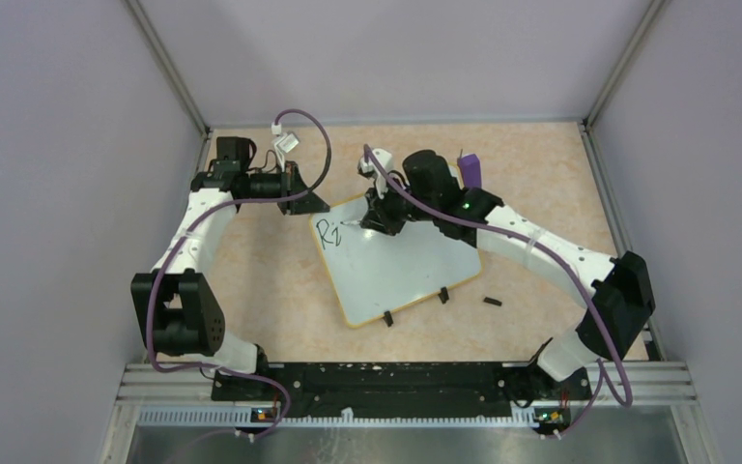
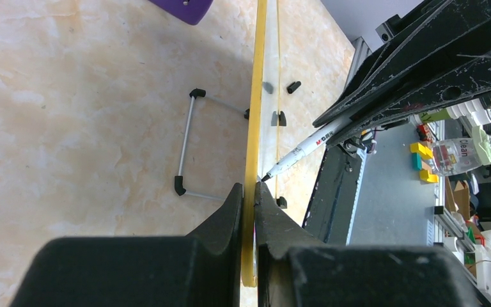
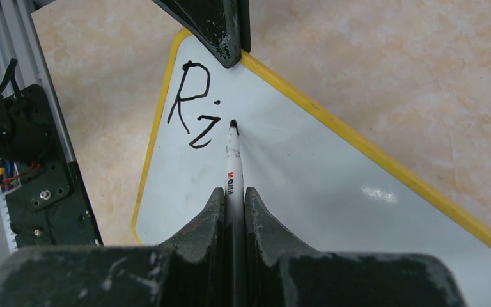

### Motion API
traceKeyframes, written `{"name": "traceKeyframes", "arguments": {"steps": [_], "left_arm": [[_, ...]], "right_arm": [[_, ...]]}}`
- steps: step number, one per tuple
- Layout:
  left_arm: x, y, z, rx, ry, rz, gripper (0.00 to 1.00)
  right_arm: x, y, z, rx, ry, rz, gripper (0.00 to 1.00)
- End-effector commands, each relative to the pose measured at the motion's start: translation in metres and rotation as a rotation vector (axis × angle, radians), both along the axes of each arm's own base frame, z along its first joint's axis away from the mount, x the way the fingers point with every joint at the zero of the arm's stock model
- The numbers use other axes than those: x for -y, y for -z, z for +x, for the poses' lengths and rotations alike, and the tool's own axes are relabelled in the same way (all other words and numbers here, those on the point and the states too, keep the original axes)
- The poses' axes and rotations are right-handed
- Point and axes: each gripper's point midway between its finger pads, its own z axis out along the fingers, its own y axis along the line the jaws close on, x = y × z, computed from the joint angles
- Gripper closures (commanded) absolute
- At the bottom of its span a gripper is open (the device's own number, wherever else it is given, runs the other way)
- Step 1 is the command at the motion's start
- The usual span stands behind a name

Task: Write a sentence on the whiteboard

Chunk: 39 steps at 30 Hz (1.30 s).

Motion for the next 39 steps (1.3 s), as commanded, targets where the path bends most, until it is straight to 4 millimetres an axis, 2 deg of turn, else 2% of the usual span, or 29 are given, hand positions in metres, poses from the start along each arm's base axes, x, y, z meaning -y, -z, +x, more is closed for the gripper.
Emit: {"name": "traceKeyframes", "arguments": {"steps": [1, 11, 22, 30, 34, 39], "left_arm": [[0.000, -0.003, -0.003, 0.004, -0.002, 0.001, 1.00], [0.000, -0.003, -0.003, 0.005, -0.003, 0.004, 1.00], [0.000, -0.002, -0.004, 0.001, -0.005, 0.005, 1.00], [0.000, -0.002, -0.004, 0.001, -0.007, 0.006, 1.00], [0.000, -0.001, -0.004, -0.001, -0.007, 0.006, 1.00], [0.000, -0.002, -0.004, 0.004, -0.007, 0.006, 1.00]], "right_arm": [[-0.002, 0.004, 0.000, 0.017, -0.015, -0.008, 1.00], [0.002, 0.012, -0.010, 0.006, -0.044, -0.023, 1.00], [0.019, 0.005, -0.002, 0.032, 0.012, -0.039, 1.00], [0.028, 0.013, -0.005, 0.028, 0.018, -0.059, 1.00], [0.026, 0.015, -0.009, 0.016, 0.001, -0.057, 1.00], [0.012, 0.017, -0.013, 0.007, -0.029, -0.047, 1.00]]}}
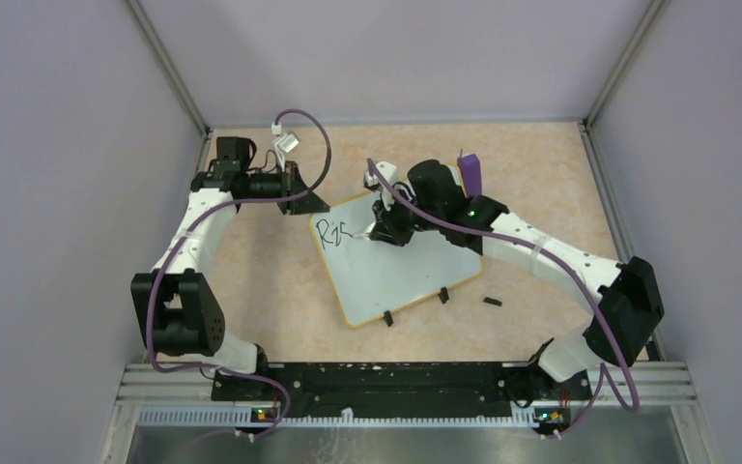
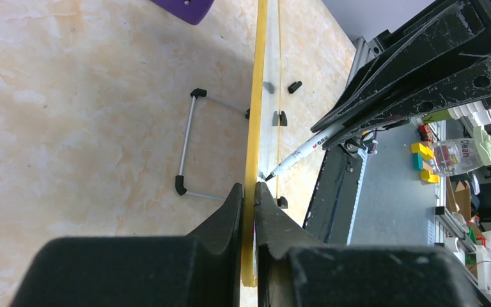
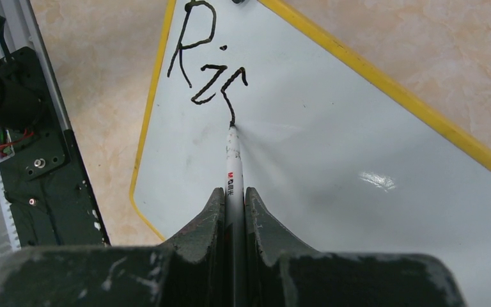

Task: Write a sentence on the whiteboard

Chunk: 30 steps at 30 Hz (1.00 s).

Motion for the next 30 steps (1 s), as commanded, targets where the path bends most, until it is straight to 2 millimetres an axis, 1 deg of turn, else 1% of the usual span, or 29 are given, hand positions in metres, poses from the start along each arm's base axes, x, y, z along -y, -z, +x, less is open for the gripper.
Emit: {"name": "traceKeyframes", "arguments": {"steps": [1, 6, 11, 16, 17, 20, 23, 26, 30], "left_arm": [[0.000, -0.002, -0.005, 0.004, -0.005, 0.004, 1.00], [0.000, -0.002, -0.005, 0.005, -0.006, 0.006, 1.00], [0.000, -0.002, -0.005, 0.005, -0.005, 0.006, 1.00], [0.000, -0.002, -0.005, 0.004, -0.003, 0.004, 1.00], [0.000, -0.002, -0.005, 0.005, -0.002, 0.003, 1.00], [0.000, -0.002, -0.005, 0.004, -0.003, 0.003, 1.00], [0.000, -0.003, -0.005, 0.009, -0.003, 0.003, 1.00], [0.000, -0.002, -0.005, 0.002, -0.004, 0.002, 1.00], [0.000, -0.003, -0.006, 0.007, -0.005, 0.003, 1.00]], "right_arm": [[-0.009, -0.007, 0.001, 0.031, -0.011, 0.013, 1.00], [-0.023, -0.010, -0.001, 0.037, -0.034, 0.022, 1.00], [-0.029, -0.016, -0.003, 0.042, -0.047, 0.029, 1.00], [-0.022, -0.027, -0.009, 0.052, -0.059, 0.048, 1.00], [-0.018, -0.033, -0.010, 0.060, -0.058, 0.062, 1.00], [-0.005, -0.042, -0.009, 0.036, -0.059, 0.103, 1.00], [0.005, -0.050, -0.007, 0.058, -0.045, 0.117, 1.00], [0.006, -0.049, -0.007, 0.053, -0.046, 0.114, 1.00], [0.003, -0.043, -0.002, 0.047, -0.039, 0.103, 1.00]]}}
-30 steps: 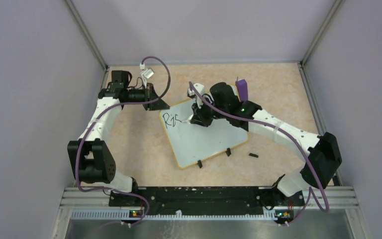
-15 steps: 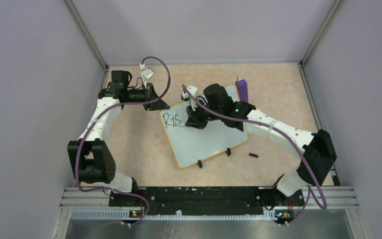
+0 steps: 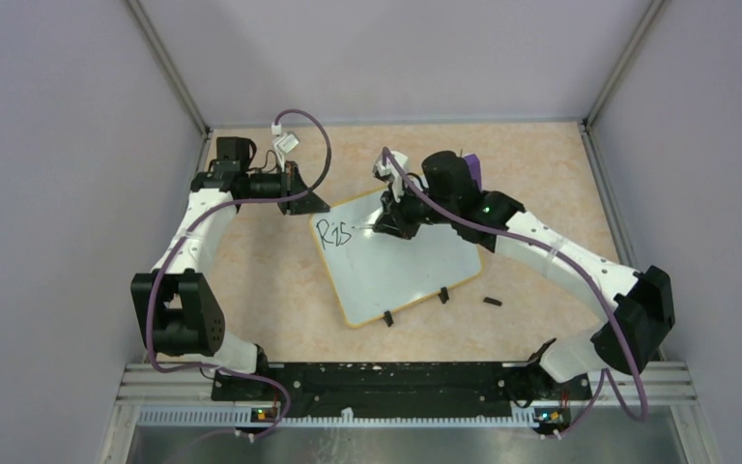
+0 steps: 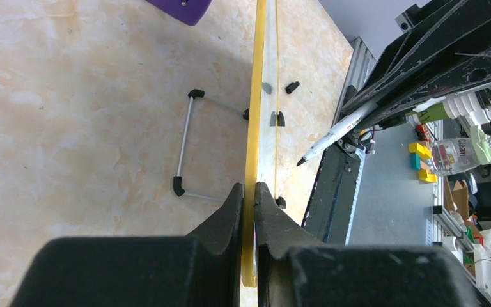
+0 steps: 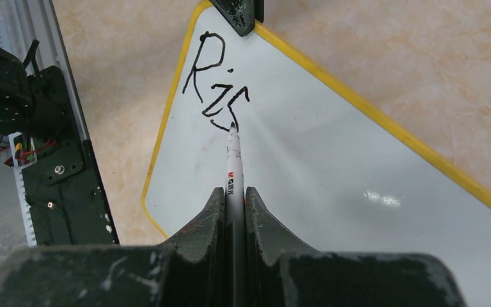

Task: Write a sentence on the whiteboard

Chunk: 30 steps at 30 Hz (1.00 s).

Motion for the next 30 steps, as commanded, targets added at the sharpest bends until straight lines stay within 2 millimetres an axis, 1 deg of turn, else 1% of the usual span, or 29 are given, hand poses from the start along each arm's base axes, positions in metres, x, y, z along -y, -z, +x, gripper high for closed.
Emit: {"name": "traceKeyframes", "arguments": {"steps": [1, 12, 18, 26, 30], "left_arm": [[-0.001, -0.003, -0.005, 0.010, -0.010, 0.010, 1.00], [-0.001, -0.003, -0.004, 0.007, -0.010, 0.010, 1.00], [-0.001, -0.001, -0.004, 0.005, -0.012, 0.013, 1.00], [-0.001, -0.001, -0.004, 0.005, -0.012, 0.014, 1.00], [-0.001, 0.000, -0.004, 0.006, -0.014, 0.016, 1.00]], "right_arm": [[-0.006, -0.010, 0.001, 0.023, -0.017, 0.030, 1.00], [-0.014, 0.004, 0.007, 0.003, -0.019, 0.019, 1.00], [-0.014, 0.010, 0.012, 0.003, -0.004, 0.001, 1.00], [-0.006, 0.016, 0.018, 0.019, 0.030, -0.025, 1.00], [0.003, 0.013, 0.021, 0.026, 0.046, -0.026, 1.00]]}}
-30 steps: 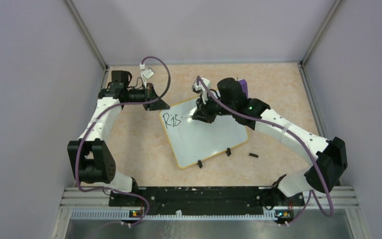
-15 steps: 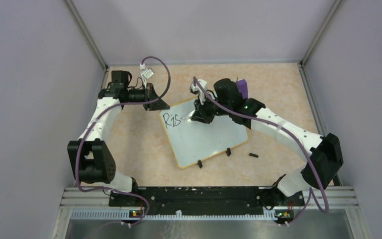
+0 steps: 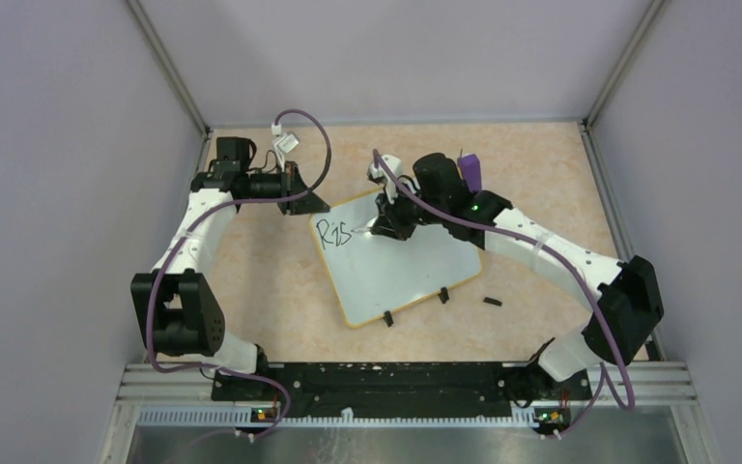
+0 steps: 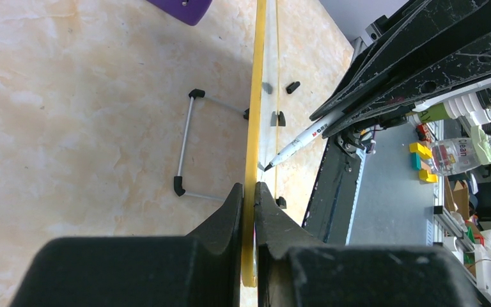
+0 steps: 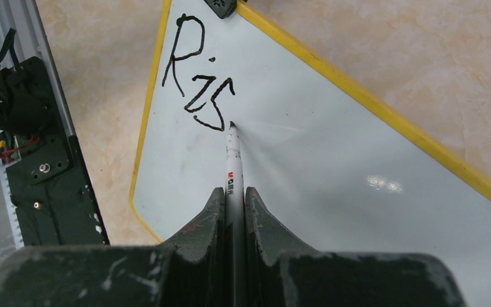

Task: Write a sentence on the whiteboard

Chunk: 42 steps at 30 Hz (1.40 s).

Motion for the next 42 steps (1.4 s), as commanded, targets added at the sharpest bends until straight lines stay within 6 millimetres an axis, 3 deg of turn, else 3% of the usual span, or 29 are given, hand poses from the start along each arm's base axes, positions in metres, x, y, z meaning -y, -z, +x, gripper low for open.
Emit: {"name": "traceKeyframes", "arguments": {"steps": [1, 12, 30, 42], "left_arm": [[-0.001, -0.001, -0.004, 0.006, -0.013, 0.015, 1.00], [-0.001, 0.000, -0.004, 0.004, -0.013, 0.014, 1.00], [-0.001, 0.000, -0.004, 0.003, -0.008, 0.012, 1.00], [-0.001, 0.001, -0.003, 0.005, -0.008, 0.014, 1.00]], "right_arm": [[0.011, -0.011, 0.012, 0.059, 0.039, 0.009, 1.00], [0.033, -0.012, 0.024, 0.074, 0.083, -0.012, 1.00], [0.018, -0.024, 0.034, 0.065, 0.073, 0.026, 1.00], [0.005, -0.021, 0.031, 0.053, 0.045, 0.033, 1.00]]}}
